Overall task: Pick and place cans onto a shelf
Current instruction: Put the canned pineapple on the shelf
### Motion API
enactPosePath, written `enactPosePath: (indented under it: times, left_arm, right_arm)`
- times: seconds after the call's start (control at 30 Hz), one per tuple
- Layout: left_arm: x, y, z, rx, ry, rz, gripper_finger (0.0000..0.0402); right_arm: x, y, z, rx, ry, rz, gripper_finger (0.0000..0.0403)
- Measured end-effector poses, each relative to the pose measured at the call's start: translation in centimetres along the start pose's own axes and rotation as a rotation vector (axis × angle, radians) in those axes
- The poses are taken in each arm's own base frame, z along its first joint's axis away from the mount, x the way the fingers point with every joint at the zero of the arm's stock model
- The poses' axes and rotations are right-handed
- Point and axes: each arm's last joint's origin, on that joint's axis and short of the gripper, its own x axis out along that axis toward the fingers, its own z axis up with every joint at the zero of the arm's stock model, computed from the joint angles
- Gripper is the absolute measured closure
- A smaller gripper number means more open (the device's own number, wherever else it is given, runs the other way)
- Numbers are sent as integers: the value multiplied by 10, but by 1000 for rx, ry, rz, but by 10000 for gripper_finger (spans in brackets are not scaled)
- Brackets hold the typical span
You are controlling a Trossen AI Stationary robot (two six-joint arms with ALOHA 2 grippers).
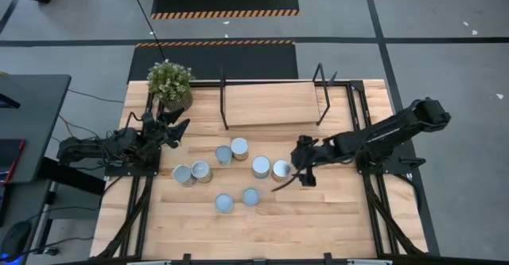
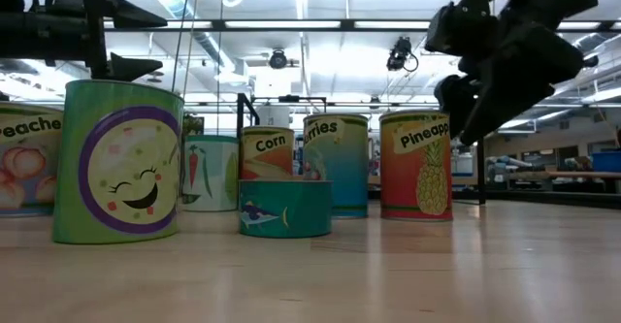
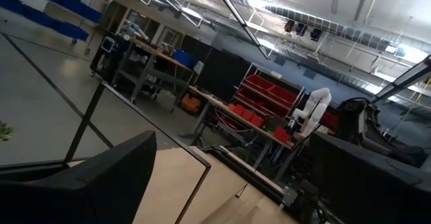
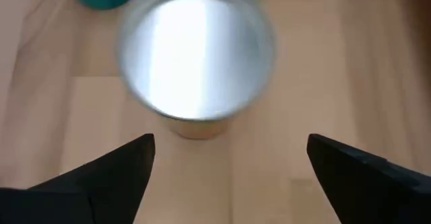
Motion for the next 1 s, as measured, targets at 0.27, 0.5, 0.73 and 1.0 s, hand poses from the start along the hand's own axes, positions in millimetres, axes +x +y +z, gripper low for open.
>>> enactPosePath:
  times: [0.27,0.5,0.73,1.0]
  left_arm:
    - [0,0,0,1,-1,0,5]
    - [0,0,0,-2,-4,-1,5]
    - [0,0,1,-3,-5,-1,5]
    - [0,0,1,-7,-11,-3,5]
  right_arm:
    - [19,19,24,-27,74,2,4]
    - [35,24,40,-15,88,-4,3]
    - [43,24,43,-26,103,-8,27]
    - [36,10,45,10,104,-38,81]
